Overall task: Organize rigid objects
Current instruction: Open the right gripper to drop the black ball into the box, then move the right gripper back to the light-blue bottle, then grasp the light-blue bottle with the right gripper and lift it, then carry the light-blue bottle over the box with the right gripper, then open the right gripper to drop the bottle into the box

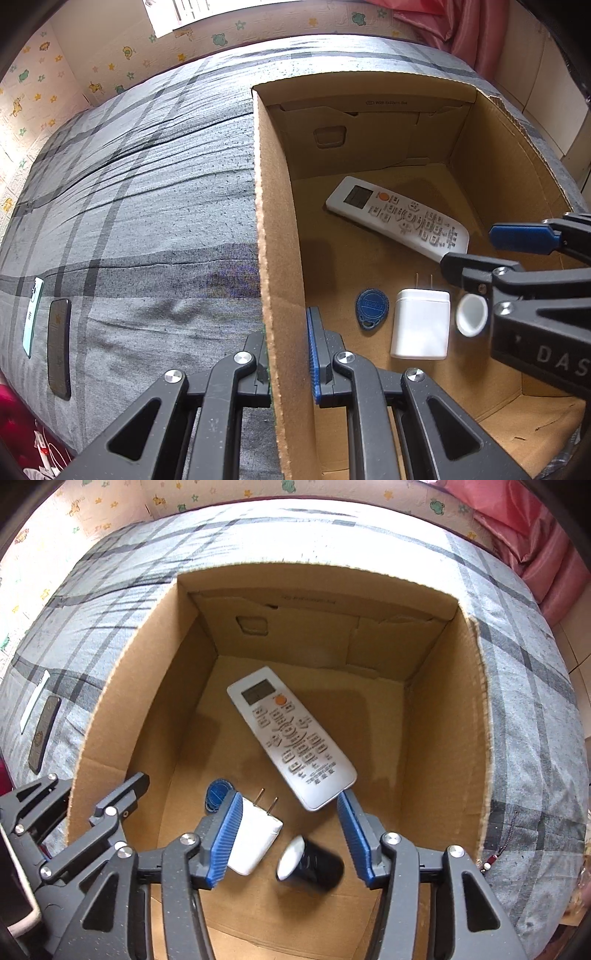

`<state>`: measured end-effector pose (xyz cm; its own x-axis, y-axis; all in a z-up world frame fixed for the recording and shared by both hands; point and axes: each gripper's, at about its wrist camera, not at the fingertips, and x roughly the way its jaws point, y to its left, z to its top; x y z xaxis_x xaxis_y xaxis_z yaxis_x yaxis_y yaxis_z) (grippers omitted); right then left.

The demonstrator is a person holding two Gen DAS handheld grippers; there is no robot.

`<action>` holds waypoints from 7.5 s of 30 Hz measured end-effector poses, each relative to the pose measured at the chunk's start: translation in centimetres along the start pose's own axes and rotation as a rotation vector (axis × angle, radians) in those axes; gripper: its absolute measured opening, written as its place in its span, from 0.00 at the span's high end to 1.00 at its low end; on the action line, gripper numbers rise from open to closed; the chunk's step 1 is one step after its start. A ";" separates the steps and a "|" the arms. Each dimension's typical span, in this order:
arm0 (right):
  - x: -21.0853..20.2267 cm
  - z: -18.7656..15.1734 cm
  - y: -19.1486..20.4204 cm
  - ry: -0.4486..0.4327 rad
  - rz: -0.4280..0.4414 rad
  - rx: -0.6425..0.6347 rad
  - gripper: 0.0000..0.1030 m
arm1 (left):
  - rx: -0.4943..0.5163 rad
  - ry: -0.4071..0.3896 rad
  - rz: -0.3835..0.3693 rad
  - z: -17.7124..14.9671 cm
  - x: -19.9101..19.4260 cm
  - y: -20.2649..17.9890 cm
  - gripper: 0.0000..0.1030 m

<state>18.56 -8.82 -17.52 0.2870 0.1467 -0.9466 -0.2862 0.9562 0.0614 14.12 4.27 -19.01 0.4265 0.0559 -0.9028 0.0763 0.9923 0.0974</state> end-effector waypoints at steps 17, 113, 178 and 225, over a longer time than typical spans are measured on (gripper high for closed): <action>-5.2 -0.4 -0.7 -0.075 -0.016 -0.007 0.09 | 0.001 0.001 0.003 0.0 0.0 0.0 0.86; -3.7 -14.6 -15.8 0.040 -0.144 0.201 0.74 | -0.007 -0.005 0.016 -0.2 -0.3 -0.2 0.86; -6.7 -0.8 1.0 -0.127 0.013 -0.119 0.74 | -0.006 -0.002 0.008 -0.2 -0.1 -0.1 0.86; 0.0 0.0 1.5 -0.018 -0.030 -0.082 0.58 | -0.009 -0.004 0.007 -0.2 -0.2 0.1 0.86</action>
<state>18.18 -7.42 -17.45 0.3130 0.1238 -0.9417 -0.3509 0.9364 0.0065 13.88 4.37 -18.94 0.4304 0.0625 -0.9004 0.0652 0.9928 0.1001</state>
